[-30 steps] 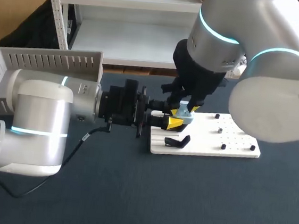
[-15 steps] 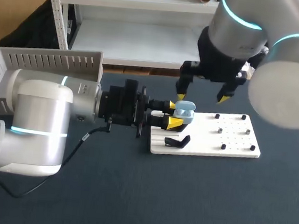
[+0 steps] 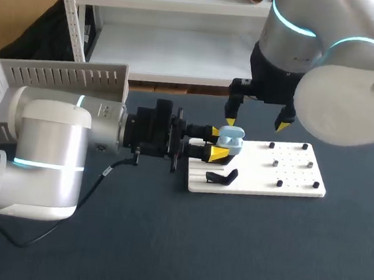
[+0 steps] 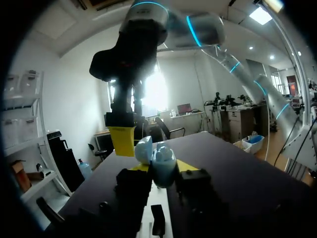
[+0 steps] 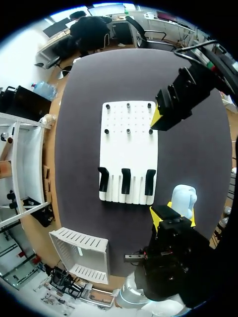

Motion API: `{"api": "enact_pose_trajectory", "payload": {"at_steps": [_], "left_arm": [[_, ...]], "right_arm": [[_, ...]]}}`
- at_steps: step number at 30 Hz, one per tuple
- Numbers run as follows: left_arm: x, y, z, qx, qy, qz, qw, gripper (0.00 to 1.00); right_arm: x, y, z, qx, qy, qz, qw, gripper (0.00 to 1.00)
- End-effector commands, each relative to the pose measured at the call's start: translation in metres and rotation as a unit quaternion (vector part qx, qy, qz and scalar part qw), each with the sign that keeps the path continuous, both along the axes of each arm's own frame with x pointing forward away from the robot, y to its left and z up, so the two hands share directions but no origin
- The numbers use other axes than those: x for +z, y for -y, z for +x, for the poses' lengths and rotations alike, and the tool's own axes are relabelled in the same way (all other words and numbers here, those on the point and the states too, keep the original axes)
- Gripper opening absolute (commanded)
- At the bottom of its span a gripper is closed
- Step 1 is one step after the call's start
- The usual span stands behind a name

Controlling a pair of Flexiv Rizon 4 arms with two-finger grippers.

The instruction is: Pick up each earbud case from the left stands, insert the matching earbuds, close the lid, and place the case in the box.

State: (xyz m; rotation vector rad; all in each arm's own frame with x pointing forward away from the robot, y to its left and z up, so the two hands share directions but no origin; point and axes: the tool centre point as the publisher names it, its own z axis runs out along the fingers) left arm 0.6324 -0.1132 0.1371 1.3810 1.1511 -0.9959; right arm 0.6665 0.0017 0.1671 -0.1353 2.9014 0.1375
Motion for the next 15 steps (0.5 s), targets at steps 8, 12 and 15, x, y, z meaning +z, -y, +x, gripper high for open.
{"api": "enact_pose_trajectory", "payload": {"at_steps": [8,12,15], "left_arm": [[-0.001,0.000,0.000,0.000,0.001,-0.001,1.000,0.00],[-0.001,0.000,0.000,0.000,0.001,-0.001,1.000,0.00],[-0.001,0.000,0.000,0.000,0.001,-0.001,1.000,0.00]], "right_arm": [[0.002,0.001,-0.021,0.008,-0.016,-0.010,1.000,1.00],[0.004,0.003,-0.026,0.009,-0.015,-0.010,1.000,1.00],[0.010,0.006,-0.024,-0.002,0.011,-0.006,1.000,1.00]]}}
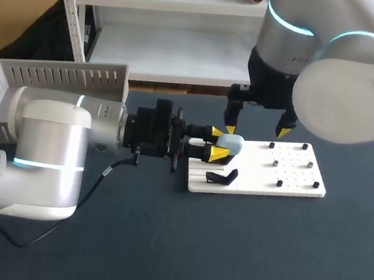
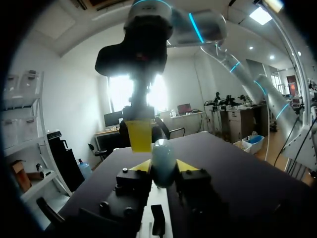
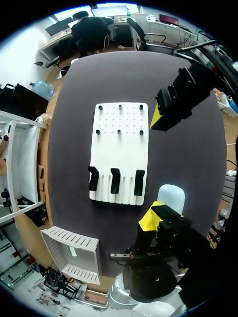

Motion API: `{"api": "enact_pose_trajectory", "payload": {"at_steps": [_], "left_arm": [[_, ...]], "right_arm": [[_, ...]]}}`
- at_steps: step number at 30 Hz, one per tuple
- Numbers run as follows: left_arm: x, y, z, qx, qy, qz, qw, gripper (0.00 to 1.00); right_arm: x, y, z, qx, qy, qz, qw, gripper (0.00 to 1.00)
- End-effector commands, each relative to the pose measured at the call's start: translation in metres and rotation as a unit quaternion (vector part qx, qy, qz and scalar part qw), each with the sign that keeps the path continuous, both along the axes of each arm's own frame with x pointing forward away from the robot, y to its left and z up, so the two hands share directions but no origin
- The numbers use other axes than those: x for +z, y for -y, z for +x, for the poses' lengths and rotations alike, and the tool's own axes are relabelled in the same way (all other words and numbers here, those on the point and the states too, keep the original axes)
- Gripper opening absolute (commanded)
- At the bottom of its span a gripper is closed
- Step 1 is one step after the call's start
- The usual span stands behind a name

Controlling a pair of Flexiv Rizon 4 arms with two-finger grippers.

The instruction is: Pick up each earbud case from the left stands, insert the matching earbuds, close the lid, and place the case in the box.

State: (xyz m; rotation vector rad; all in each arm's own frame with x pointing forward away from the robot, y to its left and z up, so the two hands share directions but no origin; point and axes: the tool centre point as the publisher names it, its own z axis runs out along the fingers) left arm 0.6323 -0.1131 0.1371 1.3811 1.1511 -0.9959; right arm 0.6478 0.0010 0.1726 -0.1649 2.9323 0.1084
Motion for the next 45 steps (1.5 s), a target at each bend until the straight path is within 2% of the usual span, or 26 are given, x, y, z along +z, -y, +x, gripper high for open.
{"api": "enact_pose_trajectory", "payload": {"at_steps": [1,6,10,13,20,24,27,31,38,45], "left_arm": [[-0.001,0.000,0.000,0.000,0.001,-0.001,1.000,0.00],[-0.001,0.000,0.000,0.000,0.001,-0.001,1.000,0.00],[-0.001,0.000,0.000,0.000,0.001,-0.001,1.000,0.00],[0.010,-0.024,0.005,0.038,0.006,0.014,0.999,0.00],[0.047,-0.088,0.017,0.123,0.040,0.065,0.989,0.00],[0.060,-0.123,0.028,0.168,0.039,0.086,0.981,0.00],[0.064,-0.145,0.037,0.197,0.025,0.097,0.975,0.00],[0.056,-0.170,0.055,0.235,-0.009,0.102,0.967,0.00],[0.032,-0.209,0.089,0.291,-0.061,0.120,0.947,0.00],[0.008,-0.255,0.122,0.348,-0.111,0.091,0.926,0.00]], "right_arm": [[0.008,0.007,-0.005,-0.015,0.035,0.014,0.999,1.00],[0.026,0.021,-0.005,-0.025,0.078,0.043,0.996,1.00],[0.034,0.038,-0.008,-0.027,0.092,0.063,0.993,1.00],[0.035,0.052,-0.010,-0.040,0.088,0.083,0.992,1.00],[0.035,0.052,-0.010,-0.040,0.088,0.083,0.992,1.00],[0.035,0.052,-0.010,-0.040,0.088,0.083,0.992,1.00],[0.035,0.052,-0.010,-0.040,0.088,0.083,0.992,1.00],[0.035,0.052,-0.010,-0.040,0.088,0.083,0.992,1.00],[0.035,0.052,-0.010,-0.040,0.088,0.083,0.992,1.00],[0.035,0.052,-0.010,-0.040,0.088,0.083,0.992,1.00]]}}
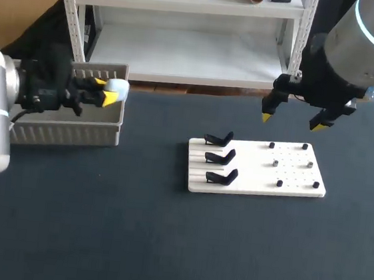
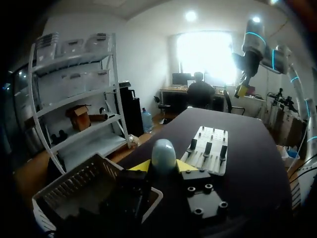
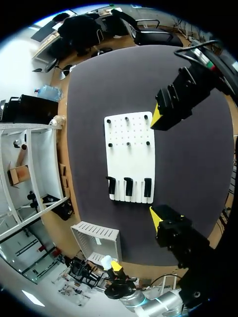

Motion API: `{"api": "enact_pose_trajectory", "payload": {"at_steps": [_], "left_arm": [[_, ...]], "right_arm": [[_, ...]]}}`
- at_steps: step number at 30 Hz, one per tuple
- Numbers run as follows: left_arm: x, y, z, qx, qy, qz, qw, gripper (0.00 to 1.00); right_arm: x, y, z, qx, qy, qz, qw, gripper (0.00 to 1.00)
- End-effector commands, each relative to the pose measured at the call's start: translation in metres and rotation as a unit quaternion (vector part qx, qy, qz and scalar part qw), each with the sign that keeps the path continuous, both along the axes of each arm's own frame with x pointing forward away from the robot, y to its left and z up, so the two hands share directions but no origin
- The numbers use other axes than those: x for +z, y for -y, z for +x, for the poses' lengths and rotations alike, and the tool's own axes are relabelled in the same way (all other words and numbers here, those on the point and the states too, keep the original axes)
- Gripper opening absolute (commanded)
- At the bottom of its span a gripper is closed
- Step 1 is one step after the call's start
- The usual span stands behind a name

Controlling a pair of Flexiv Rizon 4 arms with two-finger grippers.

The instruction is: Pick up each earbud case from the left stands, insert the matching earbuds, close the lid, and place the case in the box.

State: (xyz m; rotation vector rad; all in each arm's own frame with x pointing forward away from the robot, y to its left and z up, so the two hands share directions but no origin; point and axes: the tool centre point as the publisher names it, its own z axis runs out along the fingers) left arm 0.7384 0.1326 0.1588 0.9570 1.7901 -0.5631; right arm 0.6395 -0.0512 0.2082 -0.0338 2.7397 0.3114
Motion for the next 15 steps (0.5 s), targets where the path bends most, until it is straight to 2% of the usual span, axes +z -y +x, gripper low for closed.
{"api": "enact_pose_trajectory", "payload": {"at_steps": [1,15], "left_arm": [[-0.015,-0.013,0.020,0.037,0.012,-0.015,0.999,0.00],[-0.033,-0.065,0.085,0.090,-0.005,0.006,0.996,0.00]], "right_arm": [[-0.001,0.000,-0.001,-0.002,0.003,0.000,1.000,1.00],[-0.001,0.000,-0.001,-0.002,0.003,0.000,1.000,1.00]]}}
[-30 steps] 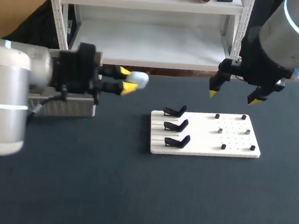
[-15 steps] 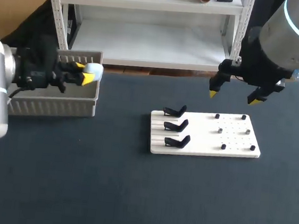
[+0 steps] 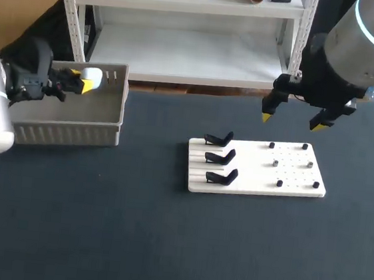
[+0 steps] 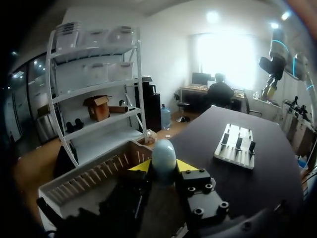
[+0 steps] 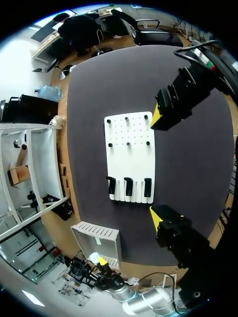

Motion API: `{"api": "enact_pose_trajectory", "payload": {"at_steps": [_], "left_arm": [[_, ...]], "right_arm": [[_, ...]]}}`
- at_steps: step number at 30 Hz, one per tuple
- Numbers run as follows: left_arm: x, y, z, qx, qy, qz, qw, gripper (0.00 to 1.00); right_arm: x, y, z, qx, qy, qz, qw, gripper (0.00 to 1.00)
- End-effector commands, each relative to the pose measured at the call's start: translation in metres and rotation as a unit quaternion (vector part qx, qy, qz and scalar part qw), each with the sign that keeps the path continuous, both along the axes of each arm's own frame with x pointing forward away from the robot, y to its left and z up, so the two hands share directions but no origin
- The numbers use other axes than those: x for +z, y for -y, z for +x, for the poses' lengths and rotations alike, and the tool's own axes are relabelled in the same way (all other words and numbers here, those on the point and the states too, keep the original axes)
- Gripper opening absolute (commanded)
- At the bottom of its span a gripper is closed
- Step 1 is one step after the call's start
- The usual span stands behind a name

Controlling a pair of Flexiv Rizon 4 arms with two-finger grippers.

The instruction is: Pick up each earbud case from the left stands, insert the matching earbuds, close the lid, and place the case in the box.

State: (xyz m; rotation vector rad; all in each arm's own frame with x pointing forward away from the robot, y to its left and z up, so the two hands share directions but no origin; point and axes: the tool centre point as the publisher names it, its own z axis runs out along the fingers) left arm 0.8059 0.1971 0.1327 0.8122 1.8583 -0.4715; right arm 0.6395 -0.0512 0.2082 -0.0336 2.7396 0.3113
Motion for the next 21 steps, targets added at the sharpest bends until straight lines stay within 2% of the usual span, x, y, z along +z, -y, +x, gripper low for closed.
{"api": "enact_pose_trajectory", "payload": {"at_steps": [1,8,13,14,15,17,18,21], "left_arm": [[-0.009,-0.005,0.021,0.017,0.000,0.004,1.000,0.00],[-0.021,-0.028,0.039,0.033,-0.011,-0.002,0.999,0.00],[-0.022,-0.031,0.040,0.031,-0.010,0.000,0.999,0.00],[-0.022,-0.031,0.040,0.028,-0.010,0.006,1.000,0.14],[-0.022,-0.031,0.040,0.027,-0.009,0.009,1.000,0.37],[-0.020,-0.030,0.039,0.024,-0.004,0.009,1.000,0.96],[-0.017,-0.028,0.038,0.022,-0.001,0.013,1.000,1.00],[-0.007,-0.022,0.030,0.014,0.013,0.015,1.000,1.00]], "right_arm": [[-0.001,0.000,-0.002,-0.002,0.003,0.000,1.000,1.00],[-0.001,0.000,-0.002,-0.002,0.003,0.000,1.000,1.00],[-0.001,0.000,-0.002,-0.002,0.003,0.000,1.000,1.00],[-0.001,0.000,-0.002,-0.002,0.003,0.000,1.000,1.00],[-0.001,0.000,-0.002,-0.002,0.003,0.000,1.000,1.00],[-0.001,0.000,-0.002,-0.002,0.003,0.000,1.000,1.00],[-0.001,0.000,-0.002,-0.002,0.003,0.000,1.000,1.00],[-0.001,0.000,-0.002,-0.002,0.003,0.000,1.000,1.00]]}}
